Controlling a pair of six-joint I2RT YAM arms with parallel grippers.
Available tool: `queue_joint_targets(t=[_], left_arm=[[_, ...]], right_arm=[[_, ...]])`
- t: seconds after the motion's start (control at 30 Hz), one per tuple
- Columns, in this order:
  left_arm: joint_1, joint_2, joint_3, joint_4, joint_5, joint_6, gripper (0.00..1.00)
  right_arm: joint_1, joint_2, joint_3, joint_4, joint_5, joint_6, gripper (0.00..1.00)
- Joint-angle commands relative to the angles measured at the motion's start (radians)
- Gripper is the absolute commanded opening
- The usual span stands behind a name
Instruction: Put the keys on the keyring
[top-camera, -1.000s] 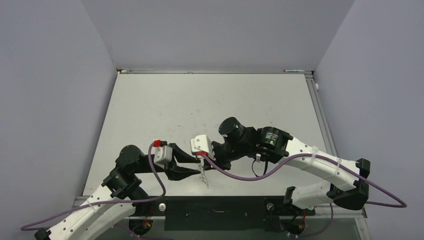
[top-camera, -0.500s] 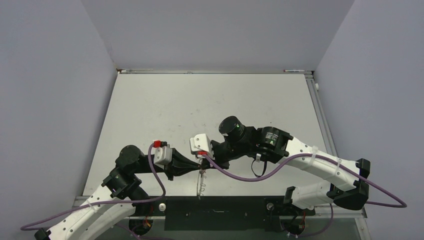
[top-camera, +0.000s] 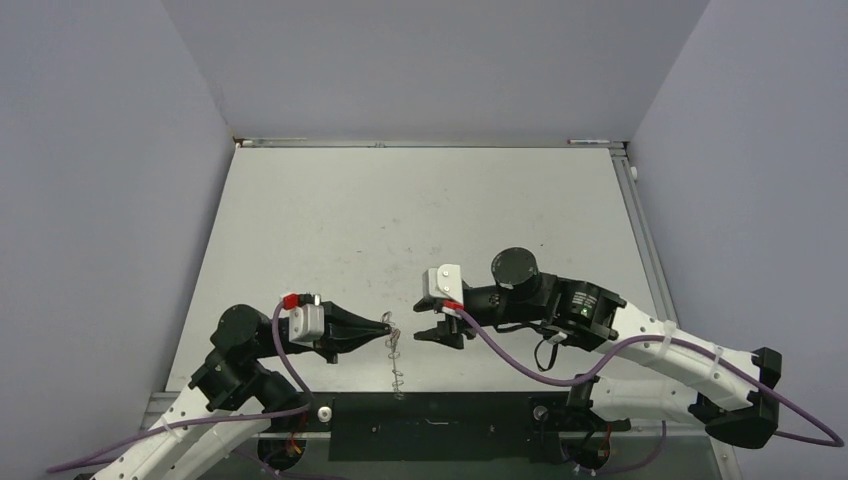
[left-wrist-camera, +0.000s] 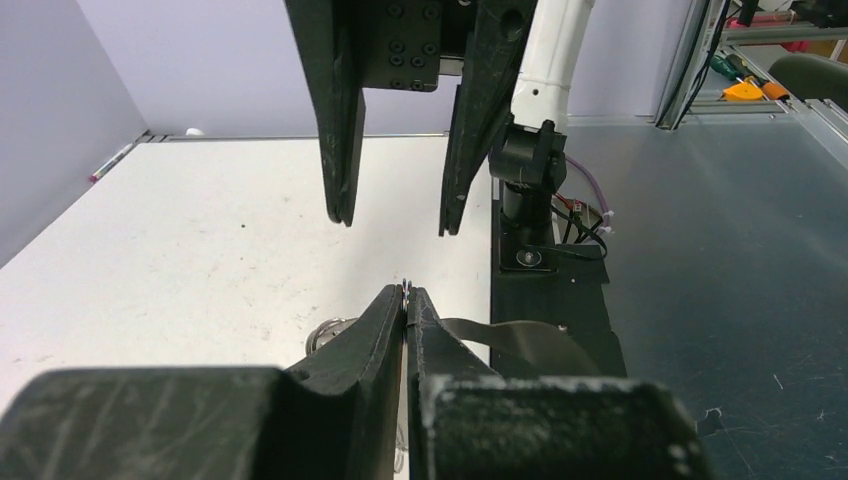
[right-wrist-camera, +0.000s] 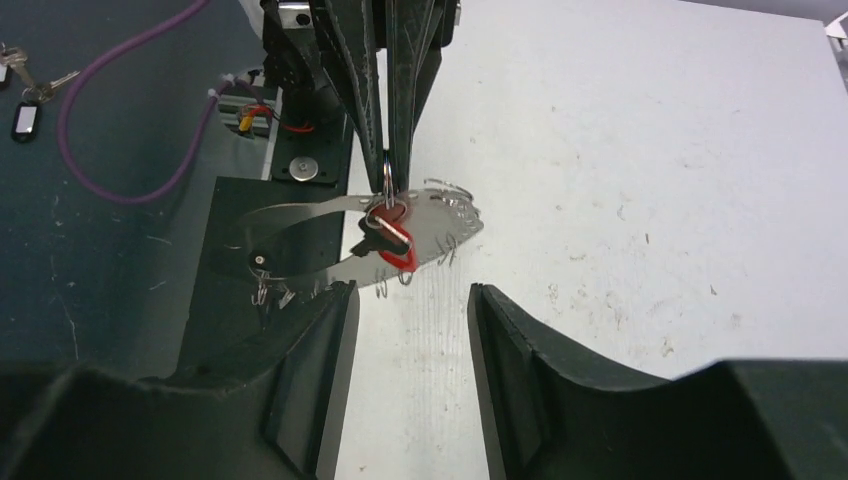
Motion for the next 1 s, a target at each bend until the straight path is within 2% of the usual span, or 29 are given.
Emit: queue_joint_targets(t=[0.0,0.13,0.33,0.97], left_arm=[[0.009,-0.001,0.031,0.017,-0.035,0.018,0.00],[0.008,-0.005,0.029,0.023,-0.033,0.016,0.00],[0.009,-0.009,0.029,0.024,-0.031,0.015,0.00],[0.009,-0.017,0.023,0.034,-0.022,0.007,0.00]], right_arm=[[-0.017,-0.101,-0.138,0.269,0.010,0.102,0.46],[-0.019,-0.114,-0.254,0.394,-0.054,0.167,0.51],[-0.031,-0.094,-0.343,0.568,-0.105,0.237,0.57],[-0.065,-0.045,-0.382,0.695,-0.163,0.264,0.58]])
